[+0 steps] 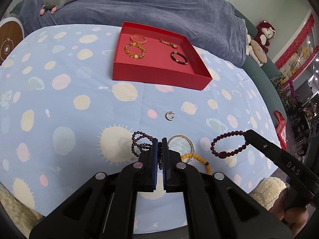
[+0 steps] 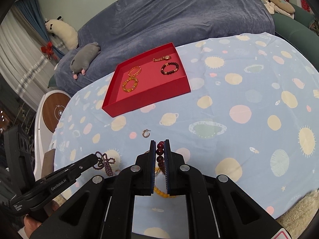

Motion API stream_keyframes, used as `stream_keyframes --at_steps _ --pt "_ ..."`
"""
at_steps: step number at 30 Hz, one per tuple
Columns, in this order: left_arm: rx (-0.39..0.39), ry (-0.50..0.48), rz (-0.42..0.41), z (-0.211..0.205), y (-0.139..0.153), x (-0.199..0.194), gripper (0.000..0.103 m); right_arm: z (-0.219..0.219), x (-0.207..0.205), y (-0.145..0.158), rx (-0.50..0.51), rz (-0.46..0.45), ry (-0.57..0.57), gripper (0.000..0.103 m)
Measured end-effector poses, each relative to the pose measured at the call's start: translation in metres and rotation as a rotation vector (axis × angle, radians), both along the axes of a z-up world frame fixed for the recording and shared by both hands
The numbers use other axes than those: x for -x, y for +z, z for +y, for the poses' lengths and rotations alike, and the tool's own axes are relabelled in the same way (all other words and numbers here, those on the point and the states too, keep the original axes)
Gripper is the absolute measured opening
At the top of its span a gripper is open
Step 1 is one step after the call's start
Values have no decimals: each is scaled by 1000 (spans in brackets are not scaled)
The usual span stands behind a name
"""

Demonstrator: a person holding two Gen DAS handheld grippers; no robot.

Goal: Organize jewelry
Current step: 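Carry both bracelets into the red box and open both tools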

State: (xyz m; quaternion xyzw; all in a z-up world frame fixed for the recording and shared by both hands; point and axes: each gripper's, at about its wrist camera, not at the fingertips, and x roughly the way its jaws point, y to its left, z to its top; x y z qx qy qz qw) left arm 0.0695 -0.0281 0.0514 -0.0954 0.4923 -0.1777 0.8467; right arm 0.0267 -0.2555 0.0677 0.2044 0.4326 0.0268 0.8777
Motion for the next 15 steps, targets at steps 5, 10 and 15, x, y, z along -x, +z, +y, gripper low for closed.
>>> stream_keyframes --at_steps 5,10,15 --pt "-3 16 -15 5 10 -12 3 -1 -12 7 3 -17 3 7" --pt "-1 34 -52 6 26 -41 3 -8 -41 21 -4 -53 -2 7" --pt "3 33 -91 -5 43 -84 3 -8 -91 37 8 -90 13 7"
